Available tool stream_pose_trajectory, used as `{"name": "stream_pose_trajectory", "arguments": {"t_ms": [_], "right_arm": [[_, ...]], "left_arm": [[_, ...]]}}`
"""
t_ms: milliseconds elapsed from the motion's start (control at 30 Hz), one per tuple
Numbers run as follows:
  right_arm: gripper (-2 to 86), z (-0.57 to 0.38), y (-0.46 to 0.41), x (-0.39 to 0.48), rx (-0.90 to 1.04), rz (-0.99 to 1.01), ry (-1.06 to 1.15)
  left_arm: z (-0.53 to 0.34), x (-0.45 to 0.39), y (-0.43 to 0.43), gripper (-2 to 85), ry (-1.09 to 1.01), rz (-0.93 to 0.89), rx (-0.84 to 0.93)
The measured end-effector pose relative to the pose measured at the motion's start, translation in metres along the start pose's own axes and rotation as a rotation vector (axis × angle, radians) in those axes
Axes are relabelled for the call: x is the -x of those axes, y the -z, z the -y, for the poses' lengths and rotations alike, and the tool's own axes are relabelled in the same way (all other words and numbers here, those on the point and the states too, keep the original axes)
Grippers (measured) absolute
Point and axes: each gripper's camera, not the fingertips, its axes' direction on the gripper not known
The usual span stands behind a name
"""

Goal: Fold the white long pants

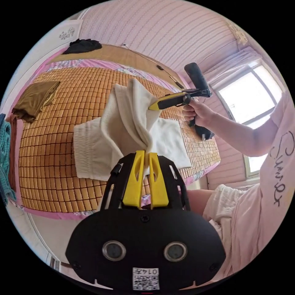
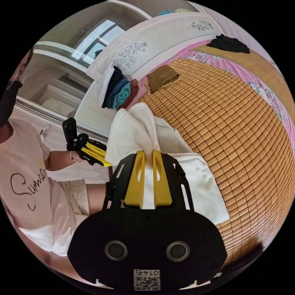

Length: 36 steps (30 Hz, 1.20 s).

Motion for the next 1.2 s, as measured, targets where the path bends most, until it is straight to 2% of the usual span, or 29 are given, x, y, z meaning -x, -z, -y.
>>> {"name": "stream_pose_trajectory", "arguments": {"t_ms": [133, 233, 367, 500, 567, 667, 767, 800, 900, 933, 1067, 1133, 1200], "right_arm": [[3.3, -0.089, 0.065, 0.014, -0.006, -0.05, -0.161], [3.0, -0.166, 0.107, 0.029, 0.074, -0.135, -0.348], [3.1, -0.261, 0.161, 0.035, 0.158, -0.395, -0.685], [2.6, -0.349, 0.196, 0.014, 0.214, -0.717, -1.118], [3.8, -0.361, 0.198, 0.006, 0.169, -0.718, -1.196], [6.0, -0.33, 0.181, -0.006, 0.056, -0.699, -1.107], [6.7, -0.268, 0.139, -0.026, 0.043, -0.576, -0.9], [6.8, -0.24, 0.122, -0.03, 0.047, -0.519, -0.809], [6.6, -0.174, 0.09, -0.031, 0.029, -0.414, -0.599], [6.4, -0.161, 0.086, -0.03, 0.029, -0.399, -0.559], [5.9, -0.086, 0.073, -0.021, 0.017, -0.338, -0.329], [6.0, -0.06, 0.078, -0.016, -0.015, -0.326, -0.264], [6.3, -0.028, 0.085, -0.008, -0.06, -0.304, -0.196]], "left_arm": [[-0.002, -0.073, -0.023, 4.6, -0.16, -0.3, 0.031], [0.003, -0.087, -0.029, 5.3, -0.177, -0.402, 0.02], [0.014, -0.051, -0.025, 5.7, -0.113, -0.174, 0.023], [0.031, 0.023, -0.018, 8.6, 0.006, 0.222, 0.042], [0.041, 0.052, -0.018, 10.3, 0.053, 0.334, 0.057], [0.063, 0.084, -0.027, 13.1, 0.092, 0.43, 0.099], [0.077, 0.104, -0.07, 14.0, 0.09, 0.473, 0.275], [0.074, 0.113, -0.094, 13.4, 0.12, 0.488, 0.389], [0.072, 0.105, -0.107, 7.3, 0.04, 0.607, 0.424], [0.072, 0.1, -0.097, 3.9, 0.014, 0.605, 0.374], [0.059, 0.076, -0.025, 2.7, 0.003, 0.447, 0.114], [0.023, 0.037, 0.044, 2.9, -0.157, 0.286, -0.129], [-0.019, 0.021, 0.078, 3.2, -0.23, 0.279, -0.2]]}}
